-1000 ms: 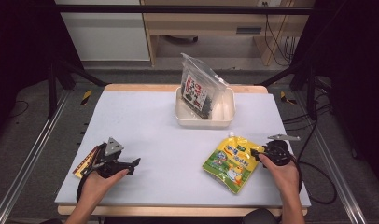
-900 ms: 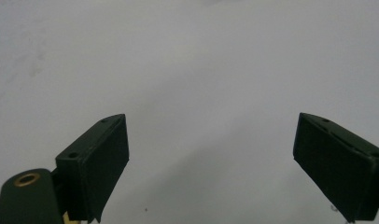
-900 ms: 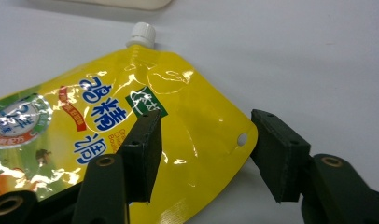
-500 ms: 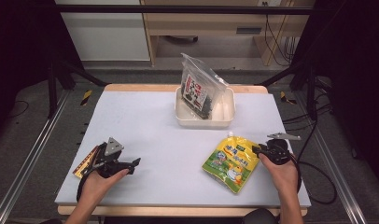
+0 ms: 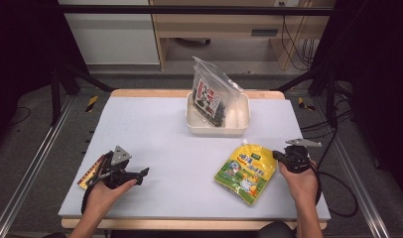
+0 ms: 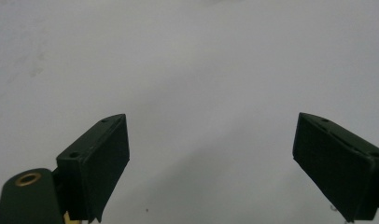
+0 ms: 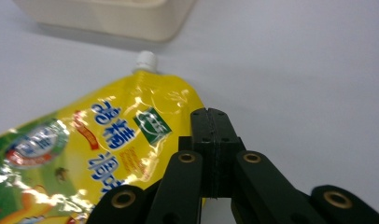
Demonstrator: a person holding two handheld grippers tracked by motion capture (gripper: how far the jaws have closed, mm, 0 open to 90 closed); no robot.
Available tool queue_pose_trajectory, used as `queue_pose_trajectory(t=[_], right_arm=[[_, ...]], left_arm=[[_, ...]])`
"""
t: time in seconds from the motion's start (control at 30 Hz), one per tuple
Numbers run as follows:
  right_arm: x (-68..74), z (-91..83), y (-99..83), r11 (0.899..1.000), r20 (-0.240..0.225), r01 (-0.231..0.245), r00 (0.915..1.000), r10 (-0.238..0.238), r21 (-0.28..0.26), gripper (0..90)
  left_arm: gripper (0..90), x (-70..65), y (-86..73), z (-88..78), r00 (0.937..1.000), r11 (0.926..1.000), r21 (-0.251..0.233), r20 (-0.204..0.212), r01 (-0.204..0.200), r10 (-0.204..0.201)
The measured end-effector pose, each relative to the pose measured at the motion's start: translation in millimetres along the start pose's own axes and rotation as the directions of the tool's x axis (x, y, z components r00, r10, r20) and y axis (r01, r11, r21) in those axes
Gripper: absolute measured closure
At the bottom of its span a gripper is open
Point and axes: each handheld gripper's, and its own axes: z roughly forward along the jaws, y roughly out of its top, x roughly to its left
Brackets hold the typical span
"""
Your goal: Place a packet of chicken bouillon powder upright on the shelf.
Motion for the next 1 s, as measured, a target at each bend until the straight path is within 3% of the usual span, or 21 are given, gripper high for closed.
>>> queue_pose_trajectory(t=[0.1,0.27,0.47,0.57,0.67,1.0], right_arm=[[10.1,-10.1,14.5,0.998,-0.021,0.037,0.9991,-0.038,-0.041,90.0],[27.1,-19.7,35.5,0.992,-0.033,0.104,0.9937,-0.107,-0.067,90.0],[47.4,-27.1,55.2,0.979,-0.068,0.182,0.9798,-0.188,-0.089,90.0],[59.1,-29.9,68.3,0.971,-0.094,0.217,0.9696,-0.226,-0.100,90.0],[71.0,-31.5,80.2,0.960,-0.118,0.257,0.9559,-0.269,-0.110,90.0],[120.9,-29.1,113.6,0.902,-0.185,0.412,0.8835,-0.430,-0.132,90.0]], left_arm=[[11.9,1.0,0.9,-1.7,1.0000,1.0000,-0.007,-0.004,-0.005,0.005],[12.4,-0.3,5.0,-5.2,0.9999,0.9997,-0.020,0.007,-0.011,0.011],[13.3,-2.5,21.0,-15.8,0.9993,0.9980,-0.056,0.018,-0.031,0.032],[13.5,-5.1,32.0,-19.5,0.9982,0.9970,-0.068,0.044,-0.037,0.041],[14.5,-8.9,43.9,-22.5,0.9953,0.9952,-0.070,0.063,-0.069,0.073],[15.8,-20.1,81.2,-26.5,0.9793,0.9913,-0.065,0.160,-0.115,0.124]])
